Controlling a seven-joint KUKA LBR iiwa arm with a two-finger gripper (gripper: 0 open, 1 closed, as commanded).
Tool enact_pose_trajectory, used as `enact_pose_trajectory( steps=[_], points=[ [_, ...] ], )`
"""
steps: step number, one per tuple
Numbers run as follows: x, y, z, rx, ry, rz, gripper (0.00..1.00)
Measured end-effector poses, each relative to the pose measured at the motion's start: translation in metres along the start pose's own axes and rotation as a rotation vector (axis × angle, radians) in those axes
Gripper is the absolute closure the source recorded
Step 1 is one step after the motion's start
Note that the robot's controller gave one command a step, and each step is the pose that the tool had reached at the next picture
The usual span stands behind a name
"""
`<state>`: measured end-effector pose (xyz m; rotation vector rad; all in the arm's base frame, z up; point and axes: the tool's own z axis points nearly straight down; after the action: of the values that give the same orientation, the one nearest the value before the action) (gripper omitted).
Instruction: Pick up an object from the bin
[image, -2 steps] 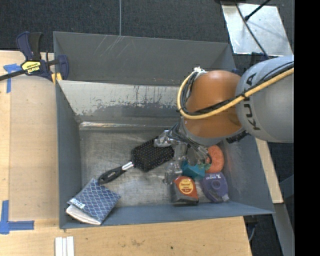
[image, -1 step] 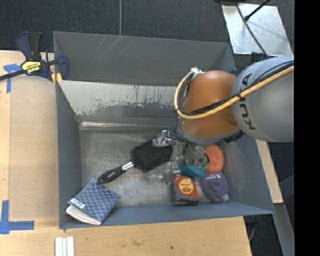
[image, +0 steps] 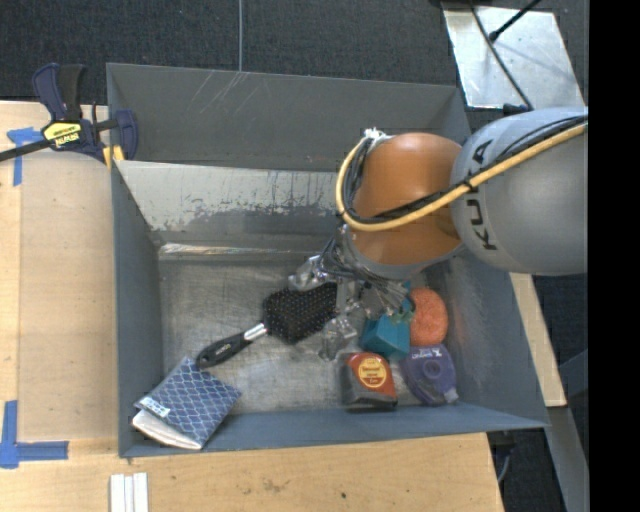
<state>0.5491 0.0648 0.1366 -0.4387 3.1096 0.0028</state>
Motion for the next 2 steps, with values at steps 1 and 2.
enact_pose_trajectory(
  steps=[1,2],
  points=[
    [-0.033,0.008,-0.028,0.003,-0.007,-0.055,0.00],
    [-0.025,0.060,0.006,0.003,-0.006,-0.149,0.00]
  ],
)
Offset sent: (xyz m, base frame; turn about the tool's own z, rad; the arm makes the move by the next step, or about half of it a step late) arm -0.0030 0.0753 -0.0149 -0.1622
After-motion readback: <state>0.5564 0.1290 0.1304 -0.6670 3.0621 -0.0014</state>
